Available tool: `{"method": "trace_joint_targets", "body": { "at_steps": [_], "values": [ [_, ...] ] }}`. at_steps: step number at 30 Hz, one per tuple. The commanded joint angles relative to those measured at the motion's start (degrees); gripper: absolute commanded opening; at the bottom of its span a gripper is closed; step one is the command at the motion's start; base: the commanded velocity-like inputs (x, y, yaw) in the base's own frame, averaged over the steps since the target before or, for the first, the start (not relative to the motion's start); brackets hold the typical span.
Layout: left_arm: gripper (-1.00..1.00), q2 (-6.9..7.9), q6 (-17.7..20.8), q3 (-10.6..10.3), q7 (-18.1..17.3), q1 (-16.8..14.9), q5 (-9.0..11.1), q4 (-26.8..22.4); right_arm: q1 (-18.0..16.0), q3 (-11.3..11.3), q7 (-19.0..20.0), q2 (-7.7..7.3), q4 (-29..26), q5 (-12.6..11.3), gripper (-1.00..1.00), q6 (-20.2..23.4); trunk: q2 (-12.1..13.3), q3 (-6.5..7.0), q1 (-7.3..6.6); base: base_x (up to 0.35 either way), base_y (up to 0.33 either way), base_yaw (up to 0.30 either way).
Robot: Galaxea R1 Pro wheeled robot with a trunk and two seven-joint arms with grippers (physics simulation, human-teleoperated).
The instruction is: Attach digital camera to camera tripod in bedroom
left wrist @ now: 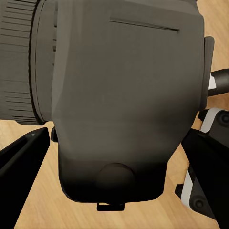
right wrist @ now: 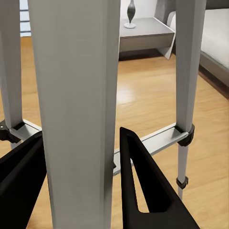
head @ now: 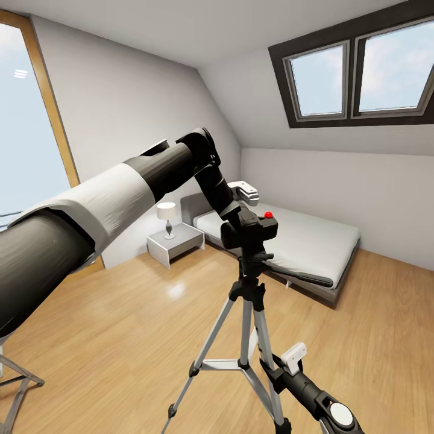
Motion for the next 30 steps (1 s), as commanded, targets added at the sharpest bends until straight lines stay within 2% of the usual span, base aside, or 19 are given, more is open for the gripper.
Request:
{"method": "trace_joint_targets", "body": {
  "at_steps": [1, 7, 8, 30],
  "values": [
    [-1.00, -0.02, 0.59, -0.03, -0.42, -0.05, -0.36, -0.01, 0.01, 0.26, 0.08, -0.04, 5.04, 0.97, -1.00, -0.36, -0.03, -0.05, 0.03, 0.000, 0.000, 0.000],
    [-1.00, -0.02, 0.59, -0.03, -0.42, -0.05, -0.36, -0.01, 0.01, 0.26, 0.08, -0.04, 5.03, 0.98, -1.00, -0.38, -0.03, -0.05, 0.03, 0.000, 0.000, 0.000],
    [1.00, -0.02, 0.59, -0.03, -0.42, -0.05, -0.36, -0.01, 0.01, 0.26, 0.08, -0.04, 5.04, 0.99, -1.00, -0.39, -0.03, -0.05, 0.03, 0.000, 0.000, 0.000],
    [1.00, -0.02, 0.59, -0.03, -0.33, -0.05, -0.36, -0.01, 0.01, 0.26, 0.12, -0.04, 5.05, 1.00, -1.00, -1.49, -0.03, -0.05, 0.03, 0.000, 0.000, 0.000]
  ]
}}
